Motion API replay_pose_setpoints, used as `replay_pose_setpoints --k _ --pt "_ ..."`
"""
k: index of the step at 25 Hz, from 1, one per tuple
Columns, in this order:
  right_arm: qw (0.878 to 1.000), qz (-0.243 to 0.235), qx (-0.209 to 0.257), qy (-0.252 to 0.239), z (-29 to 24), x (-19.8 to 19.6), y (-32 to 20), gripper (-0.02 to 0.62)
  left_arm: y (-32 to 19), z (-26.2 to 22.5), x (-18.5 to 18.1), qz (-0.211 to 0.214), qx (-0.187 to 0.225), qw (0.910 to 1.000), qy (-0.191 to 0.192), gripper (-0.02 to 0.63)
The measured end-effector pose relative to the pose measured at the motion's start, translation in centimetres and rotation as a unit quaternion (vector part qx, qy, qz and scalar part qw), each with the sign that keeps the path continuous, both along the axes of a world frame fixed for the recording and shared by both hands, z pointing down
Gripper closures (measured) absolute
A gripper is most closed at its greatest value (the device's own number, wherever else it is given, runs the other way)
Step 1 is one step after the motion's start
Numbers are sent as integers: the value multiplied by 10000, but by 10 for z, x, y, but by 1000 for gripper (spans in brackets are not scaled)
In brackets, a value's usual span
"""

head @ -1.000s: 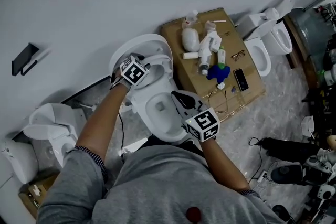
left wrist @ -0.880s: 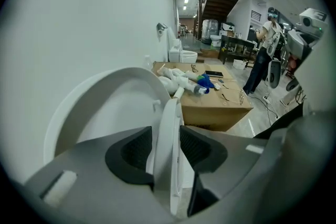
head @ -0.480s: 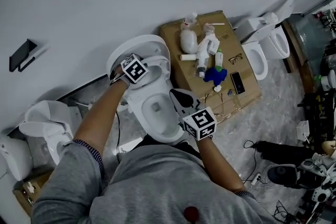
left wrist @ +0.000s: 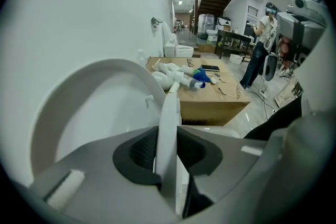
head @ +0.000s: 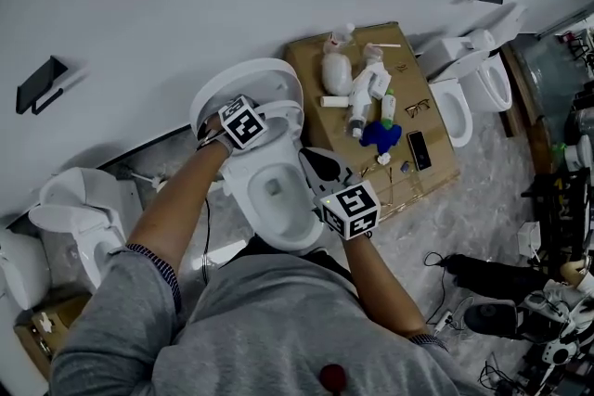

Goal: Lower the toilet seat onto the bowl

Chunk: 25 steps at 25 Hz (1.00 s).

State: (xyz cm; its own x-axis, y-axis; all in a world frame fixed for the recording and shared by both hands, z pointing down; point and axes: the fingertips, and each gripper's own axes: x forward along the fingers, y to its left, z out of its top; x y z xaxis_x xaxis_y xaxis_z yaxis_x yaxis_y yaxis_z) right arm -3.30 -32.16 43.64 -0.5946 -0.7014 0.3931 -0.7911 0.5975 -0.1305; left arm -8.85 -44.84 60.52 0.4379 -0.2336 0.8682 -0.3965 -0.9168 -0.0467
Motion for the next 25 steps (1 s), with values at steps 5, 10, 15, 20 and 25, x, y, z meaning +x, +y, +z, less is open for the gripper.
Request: replay_pose_setpoints --k 5,10,15,20,25 --pt "10000 34 -66 -31 5 1 7 580 12 -1 3 23 34 10000 -38 511" --pt "9999 40 -90 -94 11 3 17 580 23 -2 9 -3 147 9999 -1 510" --pt "9999 -6 -68 -103 14 8 33 581 44 -1 14 10 153 9998 -110 509" --pt "9999 -60 -99 -127 15 23 52 581 69 0 23 18 181 9995 -261 508" --pt "9996 -91 -209 -189 21 39 75 581 101 5 35 81 139 9993 -344 505"
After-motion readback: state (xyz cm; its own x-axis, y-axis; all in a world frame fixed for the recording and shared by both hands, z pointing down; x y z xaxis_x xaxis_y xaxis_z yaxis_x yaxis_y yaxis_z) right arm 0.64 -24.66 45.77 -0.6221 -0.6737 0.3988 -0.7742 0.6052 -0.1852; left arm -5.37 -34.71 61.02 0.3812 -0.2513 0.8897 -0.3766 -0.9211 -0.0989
